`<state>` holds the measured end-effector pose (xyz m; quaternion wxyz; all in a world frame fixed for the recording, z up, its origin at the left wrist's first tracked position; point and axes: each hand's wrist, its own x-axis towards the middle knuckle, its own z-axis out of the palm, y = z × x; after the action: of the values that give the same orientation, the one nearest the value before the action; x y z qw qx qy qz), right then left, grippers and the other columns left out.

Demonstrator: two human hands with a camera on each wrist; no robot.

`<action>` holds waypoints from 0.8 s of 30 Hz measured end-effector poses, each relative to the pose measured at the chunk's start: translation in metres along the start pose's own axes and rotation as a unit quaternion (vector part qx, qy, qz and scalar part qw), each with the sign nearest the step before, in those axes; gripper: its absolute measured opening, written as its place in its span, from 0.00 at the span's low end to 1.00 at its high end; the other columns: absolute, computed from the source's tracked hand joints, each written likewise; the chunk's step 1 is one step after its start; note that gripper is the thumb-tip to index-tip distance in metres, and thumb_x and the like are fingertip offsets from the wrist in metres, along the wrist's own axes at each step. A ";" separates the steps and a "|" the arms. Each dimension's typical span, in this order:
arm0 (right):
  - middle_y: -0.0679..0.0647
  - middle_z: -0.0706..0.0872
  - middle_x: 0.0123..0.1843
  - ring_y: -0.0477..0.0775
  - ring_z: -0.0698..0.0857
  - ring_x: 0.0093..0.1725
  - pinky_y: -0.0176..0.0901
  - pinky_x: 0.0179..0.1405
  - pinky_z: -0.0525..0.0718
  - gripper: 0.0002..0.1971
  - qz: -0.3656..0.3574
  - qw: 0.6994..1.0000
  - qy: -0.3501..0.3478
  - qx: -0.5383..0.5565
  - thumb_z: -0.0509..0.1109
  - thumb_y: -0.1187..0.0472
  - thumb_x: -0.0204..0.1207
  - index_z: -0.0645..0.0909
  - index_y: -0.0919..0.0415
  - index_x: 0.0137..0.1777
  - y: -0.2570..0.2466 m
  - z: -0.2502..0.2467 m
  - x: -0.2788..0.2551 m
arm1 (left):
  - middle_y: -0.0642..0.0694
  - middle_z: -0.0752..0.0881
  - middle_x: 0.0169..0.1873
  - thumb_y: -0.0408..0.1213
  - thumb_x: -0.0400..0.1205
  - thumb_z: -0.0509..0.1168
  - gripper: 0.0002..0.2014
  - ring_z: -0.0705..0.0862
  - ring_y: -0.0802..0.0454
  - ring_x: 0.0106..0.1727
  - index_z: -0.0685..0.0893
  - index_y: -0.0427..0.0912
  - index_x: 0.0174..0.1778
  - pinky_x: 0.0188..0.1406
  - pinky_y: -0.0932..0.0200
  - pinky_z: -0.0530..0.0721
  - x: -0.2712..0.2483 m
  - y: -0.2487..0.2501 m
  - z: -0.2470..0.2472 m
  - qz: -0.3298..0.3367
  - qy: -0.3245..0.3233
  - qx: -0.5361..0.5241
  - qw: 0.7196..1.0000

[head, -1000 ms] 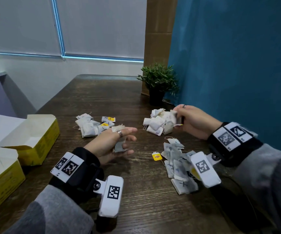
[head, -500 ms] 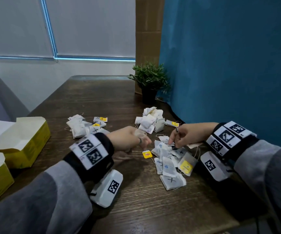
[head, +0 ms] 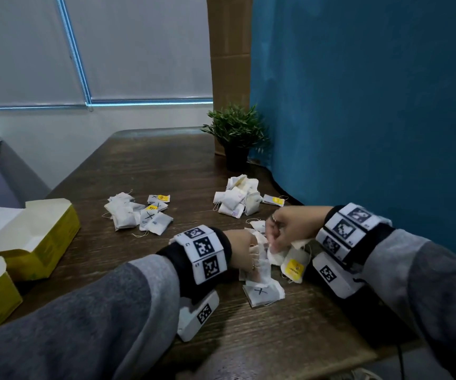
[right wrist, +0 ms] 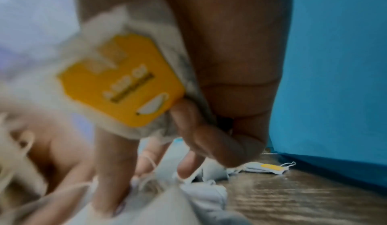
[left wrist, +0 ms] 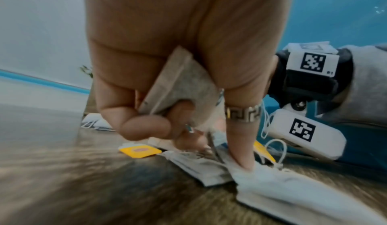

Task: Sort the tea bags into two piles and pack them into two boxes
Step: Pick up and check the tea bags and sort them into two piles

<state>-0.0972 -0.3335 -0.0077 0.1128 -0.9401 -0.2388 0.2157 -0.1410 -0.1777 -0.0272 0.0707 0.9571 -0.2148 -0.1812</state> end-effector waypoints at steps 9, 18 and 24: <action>0.48 0.74 0.20 0.41 0.67 0.14 0.30 0.10 0.64 0.13 -0.049 0.835 0.059 0.545 0.64 0.68 0.80 0.70 0.60 0.34 -0.007 -0.009 -0.006 | 0.51 0.81 0.35 0.36 0.69 0.77 0.13 0.78 0.51 0.39 0.79 0.53 0.40 0.31 0.62 0.76 -0.030 -0.055 -0.007 -0.051 0.034 -0.284 0.957; 0.46 0.72 0.25 0.40 0.69 0.21 0.25 0.15 0.65 0.12 -0.007 0.884 0.212 0.416 0.66 0.70 0.77 0.71 0.58 0.34 -0.023 -0.005 -0.001 | 0.40 0.76 0.29 0.42 0.66 0.76 0.09 0.72 0.45 0.30 0.82 0.47 0.30 0.28 0.58 0.65 -0.052 -0.077 -0.007 -0.071 0.001 -0.338 0.939; 0.42 0.79 0.19 0.37 0.75 0.19 0.27 0.22 0.71 0.05 -0.016 0.884 0.247 0.397 0.71 0.67 0.75 0.78 0.59 0.47 -0.023 -0.003 0.001 | 0.46 0.73 0.23 0.30 0.72 0.72 0.12 0.69 0.53 0.24 0.76 0.44 0.27 0.26 0.61 0.66 -0.061 -0.091 -0.013 -0.058 0.074 -0.536 0.839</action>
<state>-0.1039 -0.3140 0.0021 0.5353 -0.8356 -0.1122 0.0511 -0.1524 -0.0684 -0.0157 0.5772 0.7913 -0.0221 -0.2006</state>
